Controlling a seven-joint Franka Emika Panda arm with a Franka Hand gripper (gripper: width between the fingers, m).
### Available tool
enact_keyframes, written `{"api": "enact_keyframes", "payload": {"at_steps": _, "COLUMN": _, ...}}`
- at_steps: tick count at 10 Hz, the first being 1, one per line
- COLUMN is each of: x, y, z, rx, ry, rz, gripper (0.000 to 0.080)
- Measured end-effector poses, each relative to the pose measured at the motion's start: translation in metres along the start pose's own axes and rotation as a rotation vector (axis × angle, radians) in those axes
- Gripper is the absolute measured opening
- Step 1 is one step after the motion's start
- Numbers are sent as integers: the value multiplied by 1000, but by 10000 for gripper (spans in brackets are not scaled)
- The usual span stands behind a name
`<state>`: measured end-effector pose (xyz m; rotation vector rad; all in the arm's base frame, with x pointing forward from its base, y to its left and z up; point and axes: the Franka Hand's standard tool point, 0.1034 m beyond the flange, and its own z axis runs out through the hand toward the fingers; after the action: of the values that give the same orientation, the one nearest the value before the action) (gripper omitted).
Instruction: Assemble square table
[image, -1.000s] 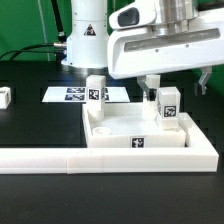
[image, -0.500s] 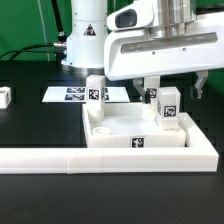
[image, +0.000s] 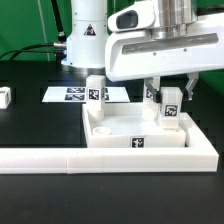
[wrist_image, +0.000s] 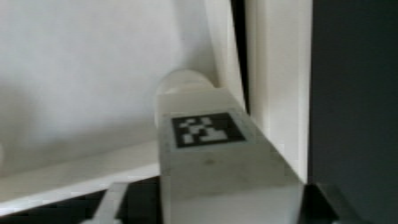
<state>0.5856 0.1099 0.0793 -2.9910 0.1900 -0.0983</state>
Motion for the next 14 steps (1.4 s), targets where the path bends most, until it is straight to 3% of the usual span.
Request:
{"api": "enact_keyframes", "payload": {"at_steps": 4, "x": 0, "y": 0, "z": 1, "rx": 4, "ry": 21, "rz": 48, "gripper": 294}}
{"api": "enact_keyframes", "payload": {"at_steps": 14, "x": -2, "y": -6, "z": 3, "rx": 66, "ry": 42, "rz": 938, "gripper": 294}}
